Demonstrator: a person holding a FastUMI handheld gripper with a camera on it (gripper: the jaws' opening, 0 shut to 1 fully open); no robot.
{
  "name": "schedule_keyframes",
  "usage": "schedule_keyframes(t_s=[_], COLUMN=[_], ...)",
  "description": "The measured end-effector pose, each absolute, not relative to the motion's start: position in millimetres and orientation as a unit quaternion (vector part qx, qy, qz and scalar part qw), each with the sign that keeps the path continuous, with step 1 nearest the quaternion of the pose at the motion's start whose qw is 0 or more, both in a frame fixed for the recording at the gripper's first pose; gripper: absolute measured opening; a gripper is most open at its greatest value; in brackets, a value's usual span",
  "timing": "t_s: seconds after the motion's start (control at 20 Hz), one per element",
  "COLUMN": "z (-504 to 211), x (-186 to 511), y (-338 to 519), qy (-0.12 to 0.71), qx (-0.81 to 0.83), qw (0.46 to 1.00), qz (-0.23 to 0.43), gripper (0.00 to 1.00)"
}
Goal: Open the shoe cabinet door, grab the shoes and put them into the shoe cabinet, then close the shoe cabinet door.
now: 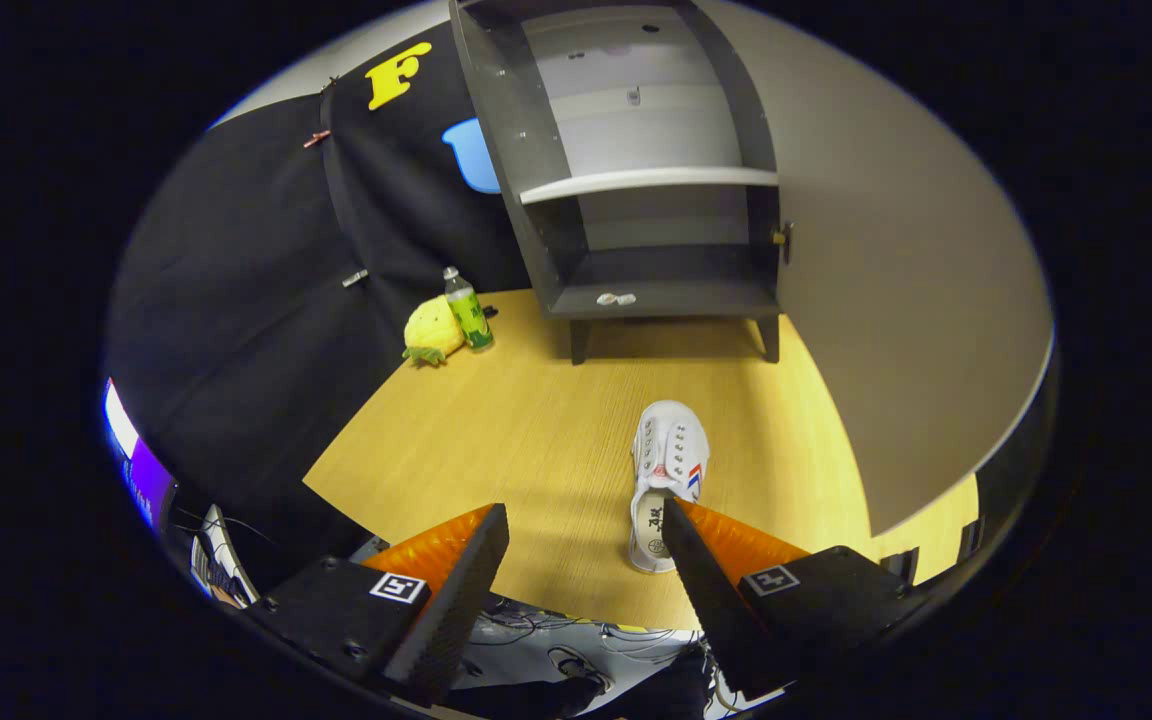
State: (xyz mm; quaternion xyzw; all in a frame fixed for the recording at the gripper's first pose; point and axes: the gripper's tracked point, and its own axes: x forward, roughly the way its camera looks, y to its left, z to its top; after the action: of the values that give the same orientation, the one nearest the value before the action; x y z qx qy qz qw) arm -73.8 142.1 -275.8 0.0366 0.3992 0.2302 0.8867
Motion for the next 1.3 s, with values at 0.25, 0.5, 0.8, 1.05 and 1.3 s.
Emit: schedule_keyframes(t_s=[0.25,0.5,0.8,1.05,1.3], z=[-339.8,-403.5,-420.9,-431.5,-440.9], x=[-51.3,-38.0,2.5,27.6,50.9], y=[156.6,167.3,169.7,169.3,158.6], qy=[0.434,0.488,0.455,0.443,0.448], qx=[0.019,0.008,0.015,-0.002,0.012], qw=[0.872,0.848,0.876,0.886,0.890], qz=[0.228,0.207,0.162,0.133,0.080], gripper=[0.99,0.99,0.97,0.89,0.20])
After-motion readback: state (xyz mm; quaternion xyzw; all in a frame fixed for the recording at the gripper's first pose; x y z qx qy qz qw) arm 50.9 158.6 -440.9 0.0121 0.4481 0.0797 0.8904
